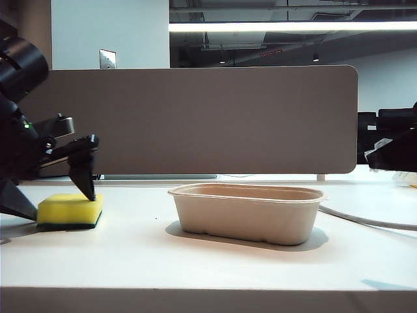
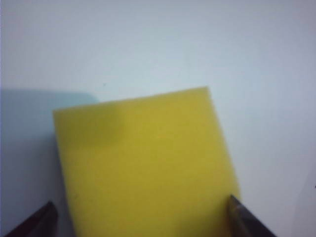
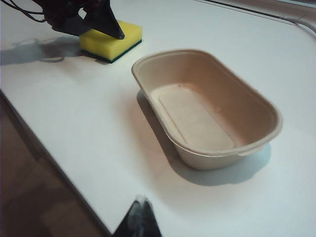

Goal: Pick up the cleaning sponge from the table and place it into the paper lunch box.

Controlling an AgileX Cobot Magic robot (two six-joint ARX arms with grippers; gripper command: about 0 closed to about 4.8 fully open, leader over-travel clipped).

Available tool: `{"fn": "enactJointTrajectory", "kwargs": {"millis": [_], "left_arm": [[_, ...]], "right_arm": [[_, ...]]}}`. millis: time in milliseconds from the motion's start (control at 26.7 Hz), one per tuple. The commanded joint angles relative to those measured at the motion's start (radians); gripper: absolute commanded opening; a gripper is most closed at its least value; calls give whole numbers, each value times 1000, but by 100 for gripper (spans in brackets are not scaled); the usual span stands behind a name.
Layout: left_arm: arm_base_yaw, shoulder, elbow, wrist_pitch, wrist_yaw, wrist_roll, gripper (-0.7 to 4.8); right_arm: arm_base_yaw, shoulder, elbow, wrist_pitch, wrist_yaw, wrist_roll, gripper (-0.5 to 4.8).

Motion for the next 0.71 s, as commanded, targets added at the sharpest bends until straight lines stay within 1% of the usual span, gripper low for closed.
{"fn": "enactJointTrajectory", "kwargs": {"millis": [37,75,112,150,187,225,262,300,337,412,525,674,712], "left_arm": [[-19,48,-11,-84,12,10,479],[-25,52,-11,-88,12,13,479],[-33,52,-11,-92,13,25,446],[-37,52,-11,-93,13,25,329],[-43,52,-11,-92,13,25,166],[-43,52,-11,-91,27,25,106],[-42,52,-11,-89,43,32,62],[-42,51,-11,-86,53,37,43],[-42,52,-11,-81,76,50,-9],[-42,51,-11,-75,80,51,-6],[-42,44,-11,-61,133,51,-6],[-41,-39,-10,-45,176,71,-6],[-40,-82,-10,-36,230,92,-6]], "right_arm": [[2,0,2,18,1,0,-5],[2,0,2,17,1,0,-5],[2,0,2,18,1,1,-5],[2,0,2,18,1,0,-5],[2,0,2,17,1,0,-5],[2,0,2,18,1,0,-5],[2,0,2,17,1,0,-5],[2,0,2,17,1,1,-5],[2,0,2,18,1,0,-5],[2,0,2,18,1,0,-5],[2,0,2,18,1,0,-5],[1,0,2,17,1,0,-5],[1,0,2,18,1,0,-5]]}}
